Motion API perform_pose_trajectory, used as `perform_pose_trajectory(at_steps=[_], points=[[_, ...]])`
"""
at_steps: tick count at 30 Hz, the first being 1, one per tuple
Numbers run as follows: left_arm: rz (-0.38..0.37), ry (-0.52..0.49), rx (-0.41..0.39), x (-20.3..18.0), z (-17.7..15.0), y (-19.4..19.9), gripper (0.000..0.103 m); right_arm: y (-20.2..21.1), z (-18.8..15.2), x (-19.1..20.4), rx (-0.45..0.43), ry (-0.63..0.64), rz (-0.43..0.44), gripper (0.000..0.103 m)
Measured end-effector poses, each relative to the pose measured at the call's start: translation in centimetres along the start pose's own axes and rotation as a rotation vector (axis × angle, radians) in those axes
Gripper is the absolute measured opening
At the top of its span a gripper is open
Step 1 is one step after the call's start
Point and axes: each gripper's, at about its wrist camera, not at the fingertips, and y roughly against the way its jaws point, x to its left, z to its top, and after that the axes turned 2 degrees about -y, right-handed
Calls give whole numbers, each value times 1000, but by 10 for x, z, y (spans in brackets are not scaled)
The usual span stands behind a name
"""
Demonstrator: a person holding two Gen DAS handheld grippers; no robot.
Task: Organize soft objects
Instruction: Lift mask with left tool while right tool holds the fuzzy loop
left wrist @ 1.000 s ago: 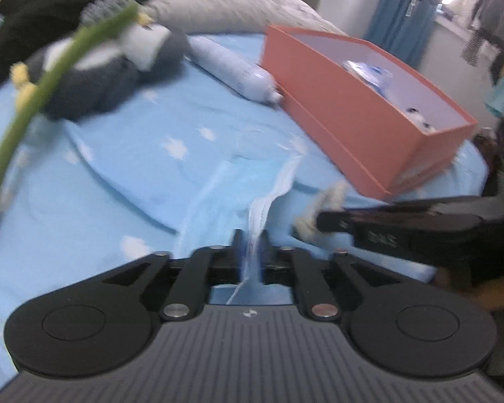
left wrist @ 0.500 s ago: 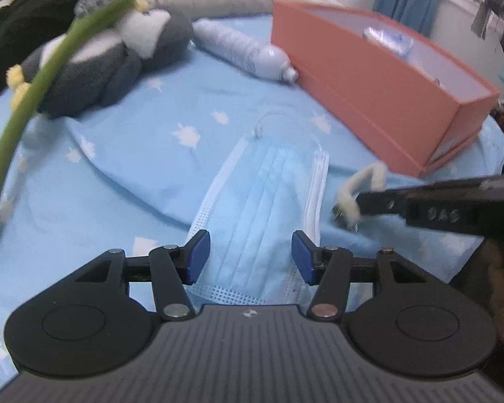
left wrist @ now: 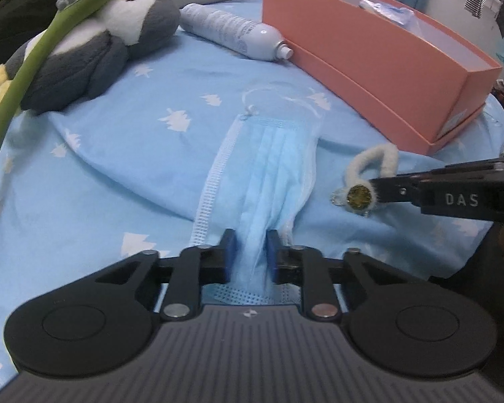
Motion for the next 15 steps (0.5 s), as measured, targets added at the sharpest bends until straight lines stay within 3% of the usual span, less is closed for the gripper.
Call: perform_pose_trajectory(at_steps=[5,15], points=[[4,21,-10,2,-1,4,9,0,1,0,0,2,-1,12],[14,126,-103,3,9,44,7,14,4,11,-36,28,2,12]])
